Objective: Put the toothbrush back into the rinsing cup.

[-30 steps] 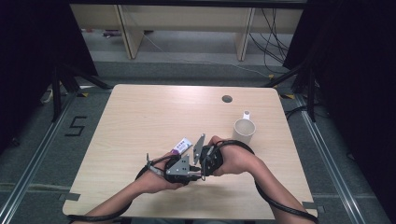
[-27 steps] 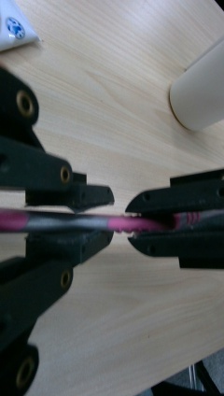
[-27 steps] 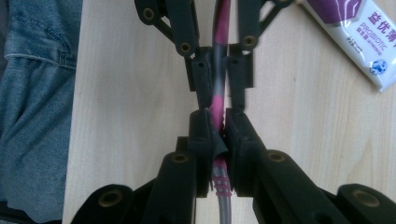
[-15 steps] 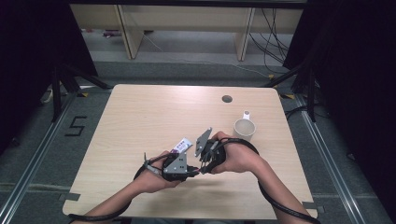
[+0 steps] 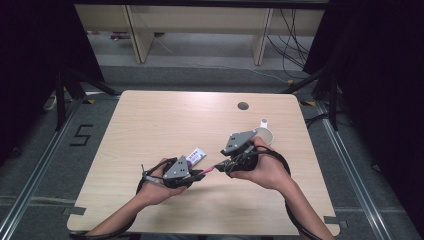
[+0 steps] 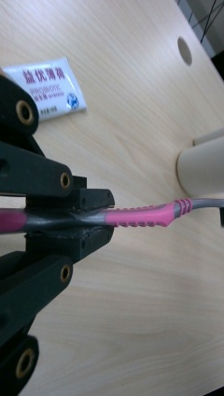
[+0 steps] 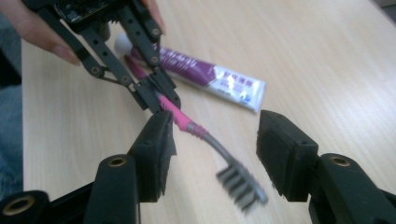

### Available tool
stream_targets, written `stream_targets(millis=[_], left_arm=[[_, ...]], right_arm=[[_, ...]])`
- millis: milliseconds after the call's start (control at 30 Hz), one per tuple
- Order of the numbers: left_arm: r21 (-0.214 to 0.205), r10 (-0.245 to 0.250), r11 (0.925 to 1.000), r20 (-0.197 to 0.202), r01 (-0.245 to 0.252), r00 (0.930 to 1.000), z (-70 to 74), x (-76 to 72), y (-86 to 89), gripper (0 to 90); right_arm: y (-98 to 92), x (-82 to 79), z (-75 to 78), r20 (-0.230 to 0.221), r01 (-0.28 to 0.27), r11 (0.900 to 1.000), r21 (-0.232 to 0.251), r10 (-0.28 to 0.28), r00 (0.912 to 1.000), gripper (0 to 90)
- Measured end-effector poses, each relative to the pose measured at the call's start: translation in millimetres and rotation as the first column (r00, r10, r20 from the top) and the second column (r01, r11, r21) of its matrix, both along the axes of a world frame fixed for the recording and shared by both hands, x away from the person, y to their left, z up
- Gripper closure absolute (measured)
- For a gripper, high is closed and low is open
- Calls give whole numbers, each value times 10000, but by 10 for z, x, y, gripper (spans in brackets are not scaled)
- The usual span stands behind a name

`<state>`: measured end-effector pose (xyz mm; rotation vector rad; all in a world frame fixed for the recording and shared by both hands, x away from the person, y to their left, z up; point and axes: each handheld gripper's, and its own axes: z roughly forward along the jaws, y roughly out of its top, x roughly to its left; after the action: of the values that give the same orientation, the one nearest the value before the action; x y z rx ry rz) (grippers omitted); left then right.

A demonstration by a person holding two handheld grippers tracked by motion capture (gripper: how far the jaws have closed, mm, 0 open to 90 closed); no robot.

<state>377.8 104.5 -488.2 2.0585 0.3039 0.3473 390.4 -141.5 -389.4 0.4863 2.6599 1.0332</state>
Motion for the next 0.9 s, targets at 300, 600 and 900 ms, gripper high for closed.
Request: stream_targets(millis=[300, 600, 900], left_arm=[[-1317, 1453, 9810, 97, -1428, 9893, 45, 46, 153, 824], [-2433, 2268, 9454, 128, -2170, 9738, 97, 66, 196, 823], [-2567, 2318, 9412, 181, -2195, 9726, 103, 72, 147, 823]], right_arm=[[-165, -73, 10, 522, 1452, 9593, 2422, -1623, 9854, 479], [-163, -48, -267, -867, 2736, 8703, 4095, -2614, 9613, 507], [81, 59, -415, -2071, 3105, 8123, 4938, -2370, 9492, 514]])
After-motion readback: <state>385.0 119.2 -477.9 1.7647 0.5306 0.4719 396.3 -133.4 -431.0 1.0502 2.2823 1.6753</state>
